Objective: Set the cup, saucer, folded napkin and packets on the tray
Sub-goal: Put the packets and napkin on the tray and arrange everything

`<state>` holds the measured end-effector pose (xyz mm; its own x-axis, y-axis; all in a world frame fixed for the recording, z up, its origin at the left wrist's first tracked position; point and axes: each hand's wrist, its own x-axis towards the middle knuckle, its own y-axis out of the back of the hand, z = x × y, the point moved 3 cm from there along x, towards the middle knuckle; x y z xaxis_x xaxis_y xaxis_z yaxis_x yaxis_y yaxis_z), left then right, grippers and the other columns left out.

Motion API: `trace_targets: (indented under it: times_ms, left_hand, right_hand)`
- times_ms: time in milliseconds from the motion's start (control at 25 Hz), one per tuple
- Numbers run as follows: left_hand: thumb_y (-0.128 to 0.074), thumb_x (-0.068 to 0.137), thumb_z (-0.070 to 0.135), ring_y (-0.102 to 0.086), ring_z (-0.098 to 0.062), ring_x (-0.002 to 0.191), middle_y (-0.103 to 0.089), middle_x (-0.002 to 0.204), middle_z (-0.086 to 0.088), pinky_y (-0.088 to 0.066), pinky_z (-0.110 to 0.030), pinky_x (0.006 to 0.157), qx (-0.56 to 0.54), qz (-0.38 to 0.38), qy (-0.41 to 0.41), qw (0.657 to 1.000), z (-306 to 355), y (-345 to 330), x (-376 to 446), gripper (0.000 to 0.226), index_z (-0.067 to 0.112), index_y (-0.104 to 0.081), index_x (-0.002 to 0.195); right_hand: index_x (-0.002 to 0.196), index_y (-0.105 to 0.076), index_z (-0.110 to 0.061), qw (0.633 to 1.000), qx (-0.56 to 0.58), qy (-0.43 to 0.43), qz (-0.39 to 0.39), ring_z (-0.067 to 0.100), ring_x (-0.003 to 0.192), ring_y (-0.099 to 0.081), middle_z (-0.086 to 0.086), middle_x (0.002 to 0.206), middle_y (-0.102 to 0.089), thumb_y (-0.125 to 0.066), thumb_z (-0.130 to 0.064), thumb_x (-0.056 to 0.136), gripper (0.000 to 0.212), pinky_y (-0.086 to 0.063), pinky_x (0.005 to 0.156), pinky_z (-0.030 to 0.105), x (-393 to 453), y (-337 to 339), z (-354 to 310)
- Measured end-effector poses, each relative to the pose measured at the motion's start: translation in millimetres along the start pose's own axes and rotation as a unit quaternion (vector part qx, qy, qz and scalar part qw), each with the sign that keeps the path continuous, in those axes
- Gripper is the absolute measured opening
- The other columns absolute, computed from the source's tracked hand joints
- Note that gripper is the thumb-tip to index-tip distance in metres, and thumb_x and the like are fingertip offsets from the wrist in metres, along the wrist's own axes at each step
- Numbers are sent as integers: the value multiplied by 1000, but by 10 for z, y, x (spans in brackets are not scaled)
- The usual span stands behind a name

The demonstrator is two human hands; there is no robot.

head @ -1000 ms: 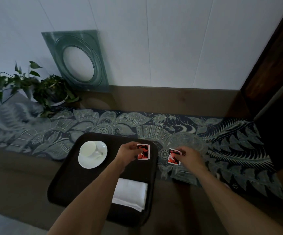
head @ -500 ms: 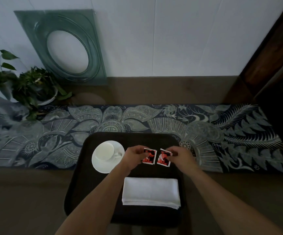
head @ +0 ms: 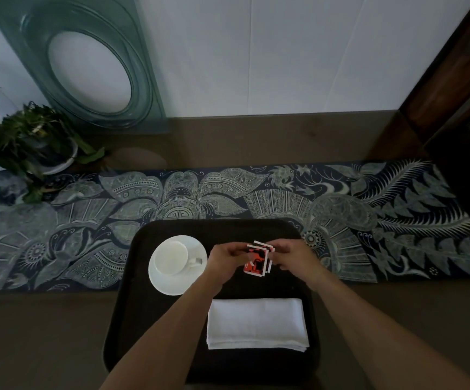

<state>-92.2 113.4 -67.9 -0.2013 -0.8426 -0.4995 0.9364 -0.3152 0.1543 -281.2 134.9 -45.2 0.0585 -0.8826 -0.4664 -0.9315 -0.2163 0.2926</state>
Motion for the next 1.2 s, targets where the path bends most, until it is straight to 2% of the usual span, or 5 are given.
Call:
trace_targets:
  times_ms: [200,360,560,920,1200]
  left_hand:
    - [-79,79,19,-70,1,72,-75,80,13,-47,-8,51,-1,19,41,999,-62,-49,138,17,29,-72,90]
    - [-76,82,21,-68,-2,68,-73,83,6,-48,-17,55,-15,44,81,996,-134,-85,261,15,23,-69,94]
    - [-75,83,16,-67,-6,67,-70,85,-3,-51,-17,53,-53,57,126,989,-144,-171,385,18,15,-65,99]
    - [-77,79,34,-64,-4,72,-67,83,9,-55,-26,65,210,90,44,973,-44,-165,593,26,23,-67,100]
    - [-71,80,49,-59,-10,85,-58,95,10,-54,-36,71,308,116,0,944,-54,-143,583,40,30,-56,111]
  right_hand:
    - [105,-69,-32,997,48,-52,-13,16,94,-66,-1,99,-73,-62,-15,91,23,-53,78,31,156,-26,117]
    - [98,-67,-27,990,109,-73,50,14,87,-68,-1,95,-73,-70,-10,84,22,-50,66,24,292,-133,181]
    - [99,-69,-14,982,67,-85,156,19,86,-69,4,90,-73,-77,-9,78,23,-56,80,37,462,-236,329]
    - [113,-71,-17,976,-63,-40,205,8,87,-62,0,102,-69,-70,-10,84,30,-41,70,9,583,-252,251]
    - [126,-63,-17,969,-133,-43,204,16,96,-64,4,111,-64,-67,-18,89,37,-53,87,31,596,-270,244]
